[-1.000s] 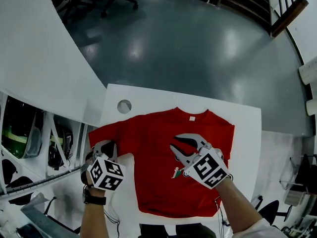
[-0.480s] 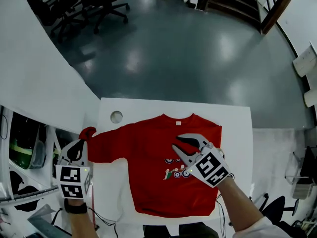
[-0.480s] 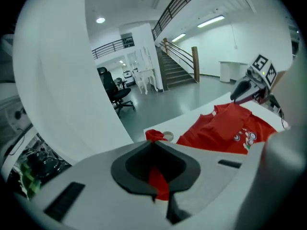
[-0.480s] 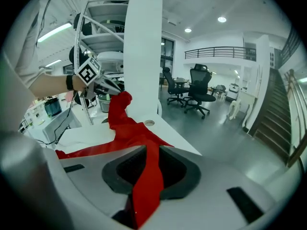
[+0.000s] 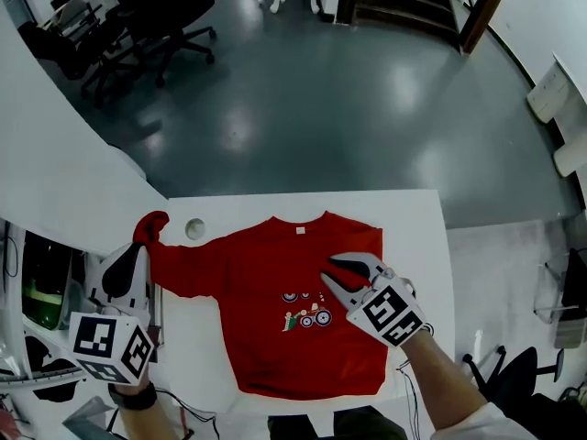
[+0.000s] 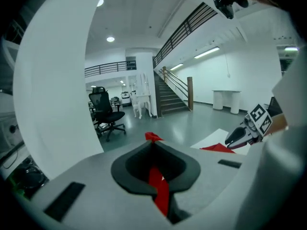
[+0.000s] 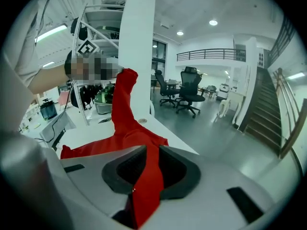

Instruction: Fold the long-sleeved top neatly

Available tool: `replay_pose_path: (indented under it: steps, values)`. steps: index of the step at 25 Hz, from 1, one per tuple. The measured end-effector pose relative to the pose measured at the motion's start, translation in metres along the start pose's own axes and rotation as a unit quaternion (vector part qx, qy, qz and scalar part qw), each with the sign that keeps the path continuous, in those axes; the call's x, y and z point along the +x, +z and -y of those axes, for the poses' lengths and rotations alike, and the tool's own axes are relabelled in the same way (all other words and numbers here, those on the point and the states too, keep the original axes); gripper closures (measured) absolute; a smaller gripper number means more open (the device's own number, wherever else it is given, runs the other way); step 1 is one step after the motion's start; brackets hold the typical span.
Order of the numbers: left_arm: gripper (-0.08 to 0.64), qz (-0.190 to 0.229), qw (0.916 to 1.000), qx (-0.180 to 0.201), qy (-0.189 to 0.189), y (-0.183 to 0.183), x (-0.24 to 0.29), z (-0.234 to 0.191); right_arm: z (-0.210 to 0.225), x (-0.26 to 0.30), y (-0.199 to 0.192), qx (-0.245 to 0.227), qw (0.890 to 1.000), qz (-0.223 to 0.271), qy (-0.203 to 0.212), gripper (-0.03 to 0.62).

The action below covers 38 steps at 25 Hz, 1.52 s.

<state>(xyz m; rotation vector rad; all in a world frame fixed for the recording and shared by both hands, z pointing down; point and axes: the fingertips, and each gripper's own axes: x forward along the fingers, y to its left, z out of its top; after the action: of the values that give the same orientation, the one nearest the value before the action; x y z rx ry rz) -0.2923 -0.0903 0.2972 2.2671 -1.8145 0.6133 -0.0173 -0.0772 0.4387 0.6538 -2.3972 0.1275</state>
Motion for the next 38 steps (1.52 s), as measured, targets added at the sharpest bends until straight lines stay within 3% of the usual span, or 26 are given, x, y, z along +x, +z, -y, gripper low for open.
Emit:
replay_pose_path:
  steps: [4, 11, 19, 23, 31, 35, 38]
  values:
    - [0.543, 0.016, 0.9993, 0.015, -0.030, 0.025, 0.009, 0.044, 0.012, -0.023, -0.013, 0.009, 1.000, 0.002, -0.018, 0.497]
    - [0.543, 0.014, 0.9961, 0.027, -0.082, 0.032, 0.032, 0.123, 0.030, -0.063, -0.039, 0.026, 0.999, 0.001, -0.043, 0.497]
    - [0.543, 0.043, 0.9953, 0.013, -0.085, 0.045, 0.054, 0.196, 0.046, -0.099, -0.071, 0.042, 0.997, -0.002, -0.062, 0.497]
    - [0.543, 0.026, 0.9950, 0.035, -0.090, 0.027, 0.076, 0.239, 0.056, -0.115, -0.085, 0.046, 0.997, -0.004, -0.068, 0.497]
    - [0.542, -0.037, 0.9850, 0.152, -0.072, -0.055, 0.123, 0.307, 0.070, -0.137, -0.119, 0.058, 0.995, -0.014, -0.078, 0.499]
    - [0.543, -0.037, 0.9805, 0.177, -0.078, -0.076, 0.130, 0.333, 0.074, -0.142, -0.135, 0.064, 0.995, -0.019, -0.080, 0.499]
    - [0.542, -0.007, 0.9806, 0.180, -0.078, -0.065, 0.130, 0.350, 0.080, -0.145, -0.142, 0.069, 0.994, -0.021, -0.081, 0.498]
